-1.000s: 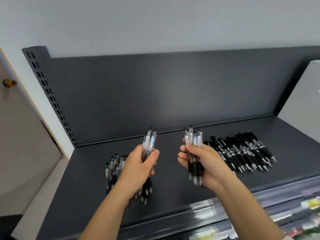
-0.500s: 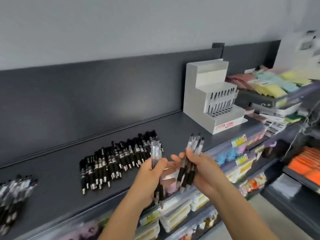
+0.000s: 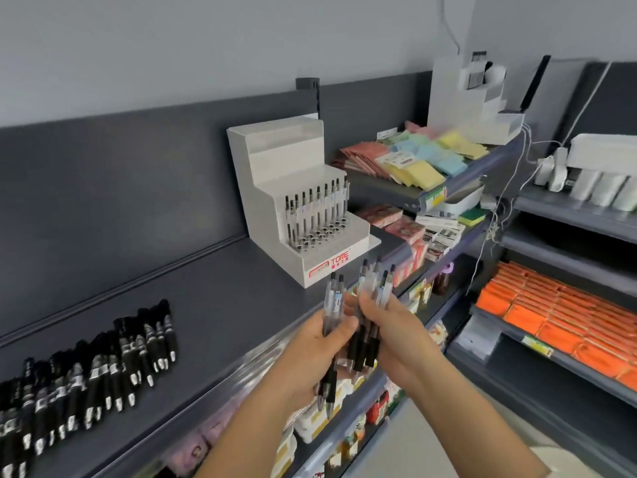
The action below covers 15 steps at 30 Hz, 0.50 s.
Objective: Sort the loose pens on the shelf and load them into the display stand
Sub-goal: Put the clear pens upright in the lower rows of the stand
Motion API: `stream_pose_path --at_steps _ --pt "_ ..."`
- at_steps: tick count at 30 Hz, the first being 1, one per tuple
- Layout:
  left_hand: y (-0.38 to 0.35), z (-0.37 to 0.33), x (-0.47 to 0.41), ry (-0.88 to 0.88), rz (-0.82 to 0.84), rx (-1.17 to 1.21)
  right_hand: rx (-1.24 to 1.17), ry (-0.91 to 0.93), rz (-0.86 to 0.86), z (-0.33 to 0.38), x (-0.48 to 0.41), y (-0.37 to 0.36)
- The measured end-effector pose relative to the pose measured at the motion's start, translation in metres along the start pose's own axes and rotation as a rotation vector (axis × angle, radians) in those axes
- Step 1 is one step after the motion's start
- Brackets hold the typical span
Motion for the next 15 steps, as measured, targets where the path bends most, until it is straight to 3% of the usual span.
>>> stream_pose_path --at_steps 6,15 --pt "-0.029 -0.034 -0.078 -0.207 0.06 -0.233 0.203 0.088 -0.098 0.036 -0.064 0.027" --pt "-0.028 -0.081 -0.165 -0.271 0.036 -0.22 0.26 0.115 -0.007 0.076 -0.15 0.035"
Point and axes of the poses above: each hand's wrist, its own x-axis away from the middle knuckle, its own y-axis out of the back of the hand, z = x × y, the point moved 4 cm from there along -x, towards the middle knuckle, and after that the axes turned 4 degrees about y, right-handed, at the moved point
